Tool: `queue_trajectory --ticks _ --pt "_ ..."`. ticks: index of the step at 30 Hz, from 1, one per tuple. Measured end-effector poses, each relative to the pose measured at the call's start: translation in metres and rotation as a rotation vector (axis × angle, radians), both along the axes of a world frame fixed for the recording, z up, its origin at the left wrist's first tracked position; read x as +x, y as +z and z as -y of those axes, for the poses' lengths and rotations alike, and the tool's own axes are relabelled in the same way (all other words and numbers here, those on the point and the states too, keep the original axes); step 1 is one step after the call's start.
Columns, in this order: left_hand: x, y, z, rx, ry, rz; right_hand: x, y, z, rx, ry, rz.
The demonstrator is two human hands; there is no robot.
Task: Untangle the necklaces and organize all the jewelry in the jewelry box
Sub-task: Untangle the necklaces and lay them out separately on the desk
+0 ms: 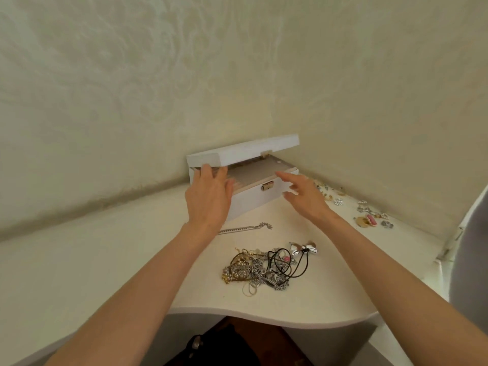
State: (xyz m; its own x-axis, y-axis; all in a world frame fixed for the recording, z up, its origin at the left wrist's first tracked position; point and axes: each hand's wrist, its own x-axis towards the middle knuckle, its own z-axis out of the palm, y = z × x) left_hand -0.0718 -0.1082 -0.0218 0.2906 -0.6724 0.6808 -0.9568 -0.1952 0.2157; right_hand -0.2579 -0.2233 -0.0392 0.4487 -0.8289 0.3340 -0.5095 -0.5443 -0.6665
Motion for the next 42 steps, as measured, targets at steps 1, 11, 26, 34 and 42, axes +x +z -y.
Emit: queue_trajectory --ticks 1,11,26,34,42 --pt "0.004 0.008 0.005 -0.077 -0.032 -0.004 0.005 0.001 0.0 -0.08 0.013 -0.015" --pt "0.067 0.03 0.051 -0.031 -0.189 -0.351 0.062 0.011 -0.003 -0.252 0.121 -0.194" --pt "0.083 0.004 0.075 0.111 -0.46 -1.028 0.023 0.009 -0.002 -0.339 -0.033 -0.187" --pt "0.055 0.008 0.043 0.306 -0.27 -0.825 0.012 0.011 -0.01 -0.18 0.018 0.017" --pt "0.061 -0.01 -0.045 0.694 -0.306 -0.546 0.003 0.006 -0.041 -0.032 0.061 -0.381"
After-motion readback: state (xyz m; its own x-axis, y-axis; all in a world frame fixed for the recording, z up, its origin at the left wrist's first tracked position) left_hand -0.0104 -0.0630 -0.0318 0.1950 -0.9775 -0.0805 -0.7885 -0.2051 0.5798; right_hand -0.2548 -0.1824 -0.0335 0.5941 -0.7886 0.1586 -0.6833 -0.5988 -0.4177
